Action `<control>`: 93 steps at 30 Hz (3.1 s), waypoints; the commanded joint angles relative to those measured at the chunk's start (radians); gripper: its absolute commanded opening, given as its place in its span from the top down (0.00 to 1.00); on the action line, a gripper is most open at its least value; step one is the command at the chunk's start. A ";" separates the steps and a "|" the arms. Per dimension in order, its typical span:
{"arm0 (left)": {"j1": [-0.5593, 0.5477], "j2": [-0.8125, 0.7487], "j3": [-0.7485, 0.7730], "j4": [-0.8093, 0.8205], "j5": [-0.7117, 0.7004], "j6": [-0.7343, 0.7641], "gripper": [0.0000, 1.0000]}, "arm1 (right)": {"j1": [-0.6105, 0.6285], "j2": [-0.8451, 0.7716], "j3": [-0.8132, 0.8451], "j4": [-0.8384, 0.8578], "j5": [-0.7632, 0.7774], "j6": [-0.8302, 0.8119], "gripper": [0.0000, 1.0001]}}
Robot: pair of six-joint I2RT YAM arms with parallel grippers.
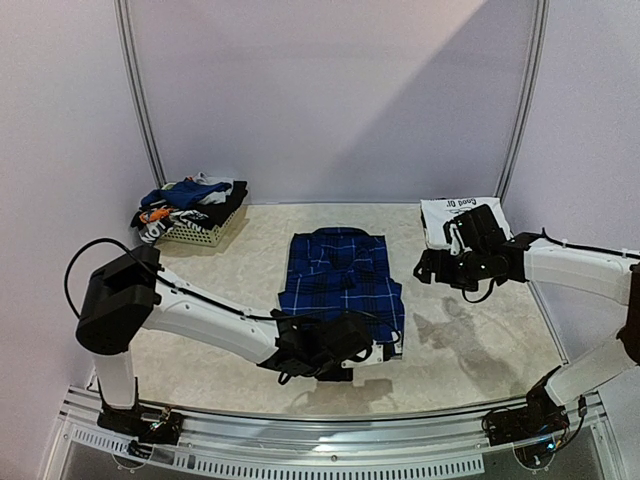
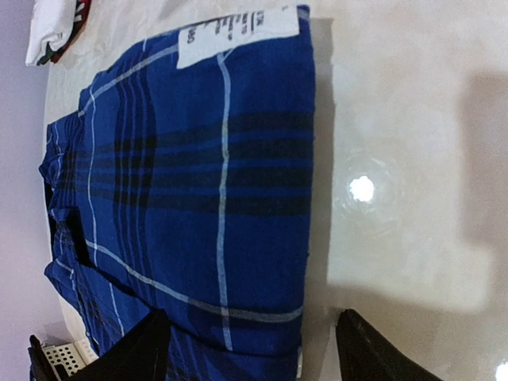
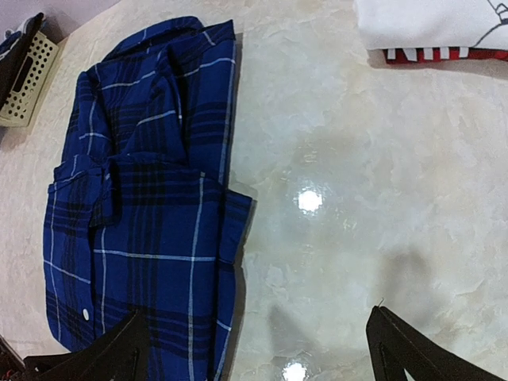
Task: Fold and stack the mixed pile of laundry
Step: Pick up the 2/3-rectangle-folded shirt from the center of the board, then fold the 2/3-rectangle-folded shirt at the center of the board.
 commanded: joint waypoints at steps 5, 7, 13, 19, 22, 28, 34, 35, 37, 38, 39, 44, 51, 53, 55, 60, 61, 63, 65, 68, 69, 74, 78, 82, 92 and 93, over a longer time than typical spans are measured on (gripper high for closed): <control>0.006 0.058 0.015 0.013 -0.004 0.018 0.39 | -0.011 -0.041 -0.029 0.024 0.035 0.016 0.03; 0.010 0.065 0.014 0.007 -0.017 0.015 0.43 | -0.011 -0.040 -0.026 0.025 0.030 0.017 0.03; 0.017 0.084 0.009 -0.024 -0.070 -0.012 0.47 | -0.011 -0.037 -0.021 0.022 0.019 0.011 0.03; 0.018 0.109 0.005 -0.019 -0.096 -0.023 0.68 | -0.011 -0.035 -0.014 0.022 0.008 0.011 0.03; 0.018 0.111 0.004 -0.013 -0.086 -0.015 0.88 | -0.010 -0.032 -0.009 0.029 0.003 0.009 0.03; -0.005 0.060 0.023 -0.083 -0.021 -0.039 1.00 | -0.011 -0.004 0.025 0.068 -0.150 -0.041 0.06; -0.054 0.005 0.089 -0.286 0.049 -0.130 1.00 | -0.001 0.054 0.070 0.121 -0.350 -0.102 0.22; -0.064 -0.002 0.100 -0.331 0.055 -0.147 1.00 | 0.003 0.070 0.079 0.123 -0.378 -0.108 0.24; -0.090 -0.023 0.116 -0.383 0.055 -0.169 1.00 | 0.018 0.109 0.099 0.127 -0.440 -0.128 0.30; -0.103 -0.036 0.122 -0.406 0.057 -0.177 1.00 | 0.026 0.129 0.106 0.136 -0.472 -0.133 0.34; -0.114 -0.048 0.128 -0.429 0.064 -0.187 1.00 | 0.037 0.145 0.113 0.142 -0.501 -0.140 0.37; -0.173 -0.111 0.180 -0.541 0.065 -0.232 1.00 | 0.106 0.235 0.163 0.144 -0.623 -0.182 0.50; -0.218 -0.151 0.252 -0.669 0.072 -0.247 1.00 | 0.191 0.332 0.153 0.184 -0.661 -0.214 0.67; -0.225 -0.158 0.273 -0.698 0.068 -0.249 1.00 | 0.210 0.356 0.139 0.202 -0.662 -0.207 0.71; -0.233 -0.170 0.291 -0.719 0.066 -0.246 1.00 | 0.228 0.385 0.124 0.216 -0.661 -0.204 0.74; -0.243 -0.185 0.333 -0.755 0.038 -0.231 1.00 | 0.264 0.411 0.070 0.263 -0.664 -0.187 0.79; -0.243 -0.188 0.339 -0.762 0.034 -0.227 1.00 | 0.269 0.419 0.059 0.270 -0.661 -0.182 0.79; -0.243 -0.194 0.351 -0.767 0.027 -0.216 1.00 | 0.283 0.428 0.046 0.276 -0.651 -0.175 0.80; -0.243 -0.195 0.368 -0.774 0.030 -0.204 1.00 | 0.304 0.435 0.030 0.274 -0.643 -0.169 0.80; -0.243 -0.190 0.414 -0.804 0.021 -0.187 1.00 | 0.341 0.428 0.020 0.236 -0.627 -0.177 0.81; -0.243 -0.189 0.428 -0.813 0.014 -0.179 1.00 | 0.352 0.421 0.017 0.223 -0.623 -0.182 0.81; -0.243 -0.181 0.473 -0.838 0.006 -0.134 1.00 | 0.356 0.356 0.061 0.162 -0.533 -0.198 0.80; -0.243 -0.171 0.501 -0.871 -0.006 -0.117 1.00 | 0.357 0.380 0.130 0.105 -0.495 -0.225 0.80; -0.234 -0.174 0.520 -0.890 -0.028 -0.100 1.00 | 0.356 0.429 0.118 0.117 -0.520 -0.216 0.81; -0.098 -0.137 0.565 -0.831 0.020 -0.009 1.00 | 0.357 0.404 -0.037 0.266 -0.686 -0.156 0.84; -0.072 -0.131 0.569 -0.822 0.038 0.000 1.00 | 0.356 0.409 -0.043 0.286 -0.706 -0.148 0.84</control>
